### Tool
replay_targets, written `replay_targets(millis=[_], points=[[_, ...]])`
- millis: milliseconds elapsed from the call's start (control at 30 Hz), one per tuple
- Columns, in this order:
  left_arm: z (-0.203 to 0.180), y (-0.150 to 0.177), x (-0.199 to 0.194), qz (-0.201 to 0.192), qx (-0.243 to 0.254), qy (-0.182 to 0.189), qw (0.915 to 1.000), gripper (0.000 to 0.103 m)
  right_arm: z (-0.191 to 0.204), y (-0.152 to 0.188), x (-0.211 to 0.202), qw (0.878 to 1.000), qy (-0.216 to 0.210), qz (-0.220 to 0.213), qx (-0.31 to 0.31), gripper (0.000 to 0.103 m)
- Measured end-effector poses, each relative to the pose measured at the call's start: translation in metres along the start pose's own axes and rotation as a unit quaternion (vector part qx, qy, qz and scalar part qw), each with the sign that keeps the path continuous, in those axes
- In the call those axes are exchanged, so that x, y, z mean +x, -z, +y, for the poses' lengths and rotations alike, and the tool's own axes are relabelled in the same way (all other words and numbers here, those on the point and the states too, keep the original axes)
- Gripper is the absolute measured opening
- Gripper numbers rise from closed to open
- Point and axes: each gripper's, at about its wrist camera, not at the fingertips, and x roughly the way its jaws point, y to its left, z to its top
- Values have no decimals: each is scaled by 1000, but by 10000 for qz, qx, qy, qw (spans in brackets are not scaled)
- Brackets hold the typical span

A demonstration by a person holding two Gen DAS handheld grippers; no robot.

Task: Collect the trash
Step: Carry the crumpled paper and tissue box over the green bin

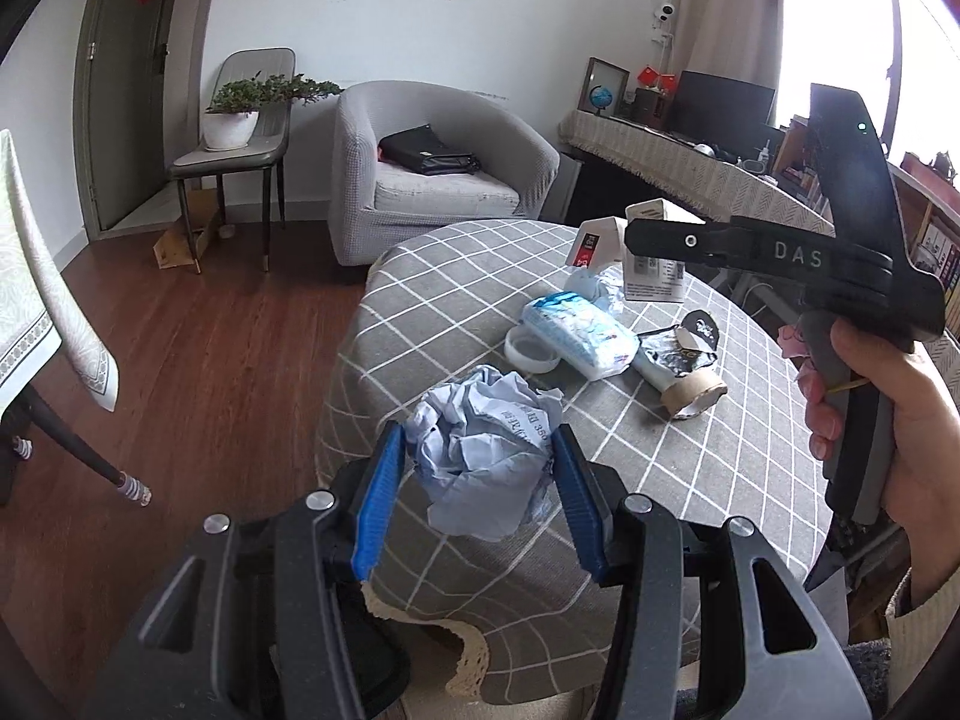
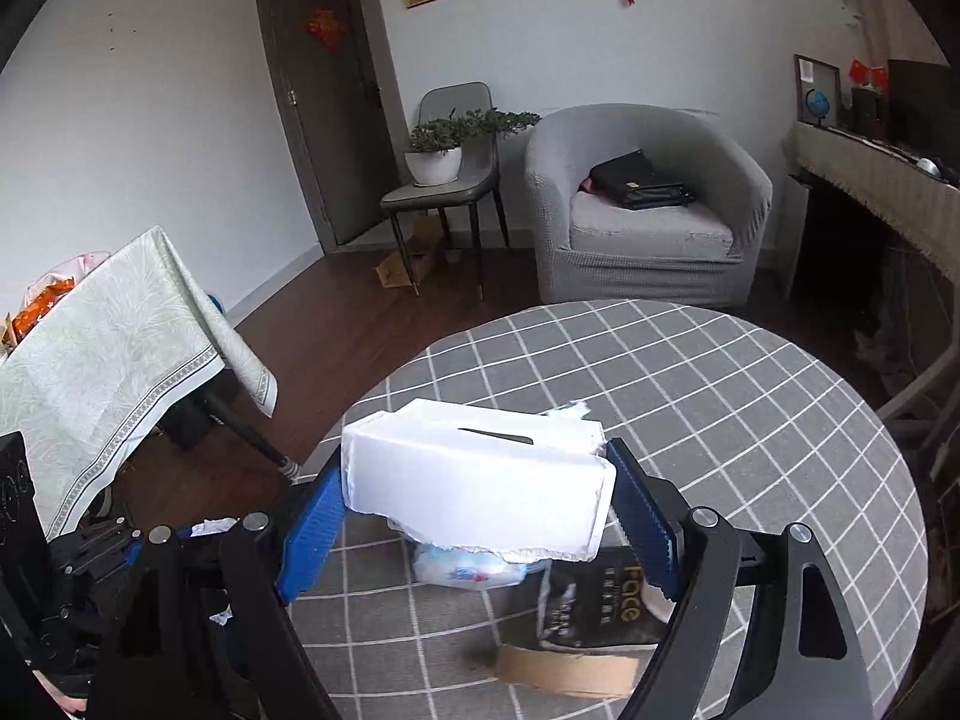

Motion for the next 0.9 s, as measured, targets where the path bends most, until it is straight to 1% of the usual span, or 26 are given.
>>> replay_targets(millis=[200, 367, 567, 900], points=[[27, 15, -10, 87, -107, -297, 9995, 53, 43, 5, 3, 9994, -305, -32, -160, 83], [52, 24, -23, 110, -304, -481, 9983, 53, 75, 12, 10, 9981, -500, 66, -366, 83], [78, 40, -25, 314, -533, -624, 9961, 53, 114, 20, 13, 9954, -765, 98, -562, 83], [119, 73, -22, 678, -711, -933, 9908, 53, 157, 24, 26, 9911, -1127, 189, -685, 83]])
